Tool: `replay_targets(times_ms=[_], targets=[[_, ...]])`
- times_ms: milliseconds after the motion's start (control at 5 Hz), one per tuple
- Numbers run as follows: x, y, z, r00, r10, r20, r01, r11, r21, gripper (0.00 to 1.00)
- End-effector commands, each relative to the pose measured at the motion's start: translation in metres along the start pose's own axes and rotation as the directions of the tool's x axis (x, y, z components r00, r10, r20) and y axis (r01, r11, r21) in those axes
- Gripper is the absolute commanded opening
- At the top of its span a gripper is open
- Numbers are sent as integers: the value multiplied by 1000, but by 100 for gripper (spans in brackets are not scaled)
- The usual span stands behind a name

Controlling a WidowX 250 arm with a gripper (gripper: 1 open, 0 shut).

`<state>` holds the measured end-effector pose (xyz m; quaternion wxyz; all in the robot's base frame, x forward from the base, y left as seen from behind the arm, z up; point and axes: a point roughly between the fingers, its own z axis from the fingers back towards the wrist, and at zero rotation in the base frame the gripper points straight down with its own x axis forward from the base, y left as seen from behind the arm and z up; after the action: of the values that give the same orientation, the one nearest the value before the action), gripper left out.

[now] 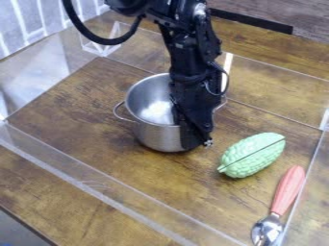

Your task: Remove the green object from the silver pot and put it on the table

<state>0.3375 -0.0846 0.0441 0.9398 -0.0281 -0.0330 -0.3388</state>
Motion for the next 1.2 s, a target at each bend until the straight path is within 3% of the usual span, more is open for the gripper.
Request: replay_targets(times_ms=[0, 400, 600, 800, 1000], targets=[[16, -11, 27, 998, -49, 41, 48, 999, 21, 0], [22, -22, 33, 993, -121, 14, 121, 992, 21, 0], [18, -17, 37, 998, -50, 26, 50, 998, 28, 100], [14, -12, 41, 999, 20, 40, -21, 999, 35, 100], [9, -6, 41, 996, 84, 41, -85, 996, 40, 0]])
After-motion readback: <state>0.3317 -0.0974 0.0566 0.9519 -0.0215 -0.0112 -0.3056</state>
